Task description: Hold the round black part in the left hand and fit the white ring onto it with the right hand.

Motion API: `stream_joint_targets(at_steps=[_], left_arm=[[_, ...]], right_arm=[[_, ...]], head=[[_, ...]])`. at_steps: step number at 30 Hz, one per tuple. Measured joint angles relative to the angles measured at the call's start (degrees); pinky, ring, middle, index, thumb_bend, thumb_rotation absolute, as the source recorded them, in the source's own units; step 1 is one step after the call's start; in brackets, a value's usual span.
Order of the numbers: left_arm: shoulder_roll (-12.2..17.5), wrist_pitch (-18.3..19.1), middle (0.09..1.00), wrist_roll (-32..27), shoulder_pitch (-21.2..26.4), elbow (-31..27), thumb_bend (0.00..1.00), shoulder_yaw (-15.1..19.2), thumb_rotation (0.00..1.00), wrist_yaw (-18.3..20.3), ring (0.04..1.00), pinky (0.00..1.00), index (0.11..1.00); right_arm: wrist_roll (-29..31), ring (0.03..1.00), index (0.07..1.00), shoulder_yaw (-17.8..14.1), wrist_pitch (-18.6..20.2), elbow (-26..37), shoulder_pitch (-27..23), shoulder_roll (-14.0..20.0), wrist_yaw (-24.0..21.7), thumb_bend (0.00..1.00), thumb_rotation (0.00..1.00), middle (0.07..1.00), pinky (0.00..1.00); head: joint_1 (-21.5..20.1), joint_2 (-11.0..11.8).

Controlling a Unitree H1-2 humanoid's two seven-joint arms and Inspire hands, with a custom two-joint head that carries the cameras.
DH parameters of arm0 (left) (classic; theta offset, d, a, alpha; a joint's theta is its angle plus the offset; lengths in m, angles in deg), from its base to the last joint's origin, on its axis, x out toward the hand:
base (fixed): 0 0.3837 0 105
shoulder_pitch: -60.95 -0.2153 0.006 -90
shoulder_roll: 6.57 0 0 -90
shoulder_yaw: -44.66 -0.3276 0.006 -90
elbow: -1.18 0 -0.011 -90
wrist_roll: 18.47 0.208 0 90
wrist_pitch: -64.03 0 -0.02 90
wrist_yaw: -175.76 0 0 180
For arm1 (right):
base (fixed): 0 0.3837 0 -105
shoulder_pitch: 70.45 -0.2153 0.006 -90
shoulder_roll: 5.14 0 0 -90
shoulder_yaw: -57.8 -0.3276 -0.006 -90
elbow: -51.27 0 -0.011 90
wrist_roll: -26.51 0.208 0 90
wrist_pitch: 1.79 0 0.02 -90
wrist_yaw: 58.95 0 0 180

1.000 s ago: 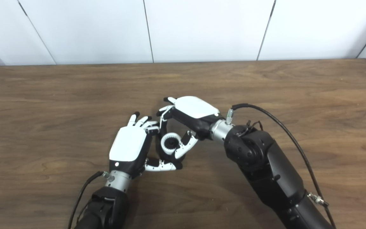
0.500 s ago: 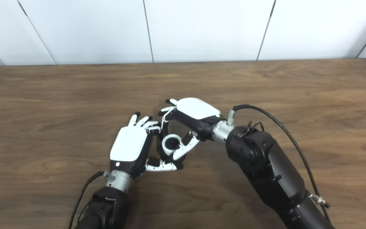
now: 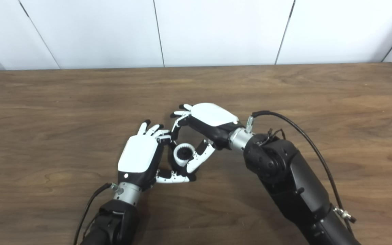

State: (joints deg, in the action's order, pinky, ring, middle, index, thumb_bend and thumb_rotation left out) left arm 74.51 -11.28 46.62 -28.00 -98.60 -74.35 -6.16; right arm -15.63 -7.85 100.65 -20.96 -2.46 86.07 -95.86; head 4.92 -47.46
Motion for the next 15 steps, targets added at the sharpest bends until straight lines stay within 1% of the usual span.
stream_joint_targets(at_steps=[6, 9, 13, 15], left_arm=[[0.02, 0.0, 0.773, -0.01, 0.0, 0.0, 0.53, 0.03, 0.06, 0.05, 0.892, 1.0, 0.485], [0.02, 0.0, 0.773, -0.06, 0.02, -0.01, 0.53, 0.07, 0.06, 0.12, 0.895, 1.0, 0.484], [0.03, -0.11, 0.767, -0.37, 0.01, 0.02, 0.53, 0.22, 0.05, 0.04, 0.891, 1.0, 0.484], [0.06, -0.32, 0.766, -0.61, 0.01, 0.12, 0.53, 0.35, 0.05, -0.08, 0.891, 1.0, 0.484]], right_arm=[[-0.14, 1.0, 0.705, -0.19, 0.64, 0.0, -0.07, 0.36, -0.17, 1.0, 0.35, 0.963, 1.0], [-0.03, 1.0, 0.694, -0.66, 0.75, 0.01, -0.08, 0.62, -0.17, 1.0, 0.35, 0.943, 1.0], [0.23, 1.0, 0.692, -2.64, 1.73, 0.19, -0.23, 1.0, -0.2, 1.0, 0.33, 0.929, 1.0], [0.48, 1.0, 0.694, -3.53, 2.0, 0.56, -0.42, 1.78, -0.33, 1.0, 0.33, 0.93, 1.0]], head=[[-0.26, 0.09], [-0.26, 0.09], [-0.88, 0.26], [-0.97, 0.26]])
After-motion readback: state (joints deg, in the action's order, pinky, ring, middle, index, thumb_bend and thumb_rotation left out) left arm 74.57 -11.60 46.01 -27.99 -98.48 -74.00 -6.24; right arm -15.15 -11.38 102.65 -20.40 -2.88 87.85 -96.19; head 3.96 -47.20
